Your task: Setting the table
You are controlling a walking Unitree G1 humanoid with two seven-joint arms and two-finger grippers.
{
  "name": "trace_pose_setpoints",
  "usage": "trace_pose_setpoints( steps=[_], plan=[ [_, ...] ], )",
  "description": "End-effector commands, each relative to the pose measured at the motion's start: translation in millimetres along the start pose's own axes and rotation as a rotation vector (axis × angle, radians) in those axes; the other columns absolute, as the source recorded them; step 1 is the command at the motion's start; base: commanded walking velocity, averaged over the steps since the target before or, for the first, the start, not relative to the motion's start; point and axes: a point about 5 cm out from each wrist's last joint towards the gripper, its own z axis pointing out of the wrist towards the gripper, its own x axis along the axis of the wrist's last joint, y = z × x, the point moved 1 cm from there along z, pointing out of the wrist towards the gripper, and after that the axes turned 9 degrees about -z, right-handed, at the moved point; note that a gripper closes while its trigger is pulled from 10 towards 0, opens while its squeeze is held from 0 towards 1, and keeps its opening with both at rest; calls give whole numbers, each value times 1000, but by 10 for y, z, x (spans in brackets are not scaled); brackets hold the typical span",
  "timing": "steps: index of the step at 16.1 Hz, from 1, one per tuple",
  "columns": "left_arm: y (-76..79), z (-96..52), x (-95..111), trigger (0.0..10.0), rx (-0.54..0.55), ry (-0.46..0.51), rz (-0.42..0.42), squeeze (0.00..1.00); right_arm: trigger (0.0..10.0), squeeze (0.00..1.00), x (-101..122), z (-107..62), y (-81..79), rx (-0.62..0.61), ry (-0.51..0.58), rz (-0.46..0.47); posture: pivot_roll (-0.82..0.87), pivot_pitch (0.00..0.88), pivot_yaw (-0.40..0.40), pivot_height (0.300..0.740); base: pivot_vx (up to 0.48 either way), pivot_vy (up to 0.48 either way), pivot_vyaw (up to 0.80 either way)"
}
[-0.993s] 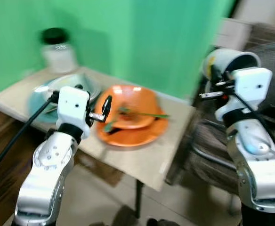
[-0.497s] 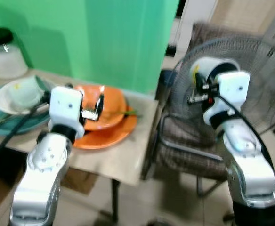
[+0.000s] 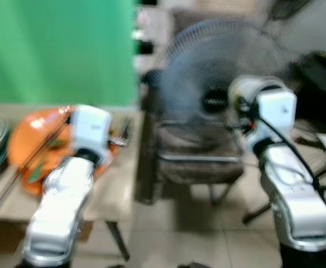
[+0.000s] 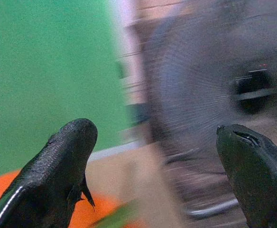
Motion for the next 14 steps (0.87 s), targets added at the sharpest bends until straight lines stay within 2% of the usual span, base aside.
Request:
trace_pose_setpoints(
  steps=[1, 4, 7, 10, 11, 12, 14],
  plan=[
    [-50, -8, 10, 10000, 11, 2, 16, 0, 10000, 0, 70, 4, -29, 1, 28, -10, 121, 0, -20, 740, 0, 0, -800],
    [-35, -2, 17, 10000, -7, 2, -1, 0, 10000, 0, 75, -33, -3, -16, 22, -24, 92, 0, 1, 740, 0, 0, -800],
    [-22, 25, 47, 10000, 3, 31, -2, 0, 10000, 0, 34, -76, 54, -56, -8, -10, 116, 0, -16, 740, 0, 0, -800],
    [-120, 20, 82, 10000, 74, 62, -27, 0, 10000, 0, 30, 11, 59, -78, -12, -24, 134, 0, -31, 740, 0, 0, -800],
    [-119, 15, 100, 10000, 84, 79, -44, 0, 10000, 0, 41, 29, 61, -61, -20, -83, 131, 0, -46, 740, 0, 0, -800],
    [-109, 11, 120, 10000, 87, 90, -64, 0, 10000, 0, 57, 37, 58, -36, -22, -97, 130, 0, -51, 740, 0, 0, -800],
    [-186, -21, 55, 10000, 191, 95, -44, 0, 10000, 0, 76, 37, 12, -40, 16, -46, 150, 0, -68, 740, 0, 0, -800]
  ],
)
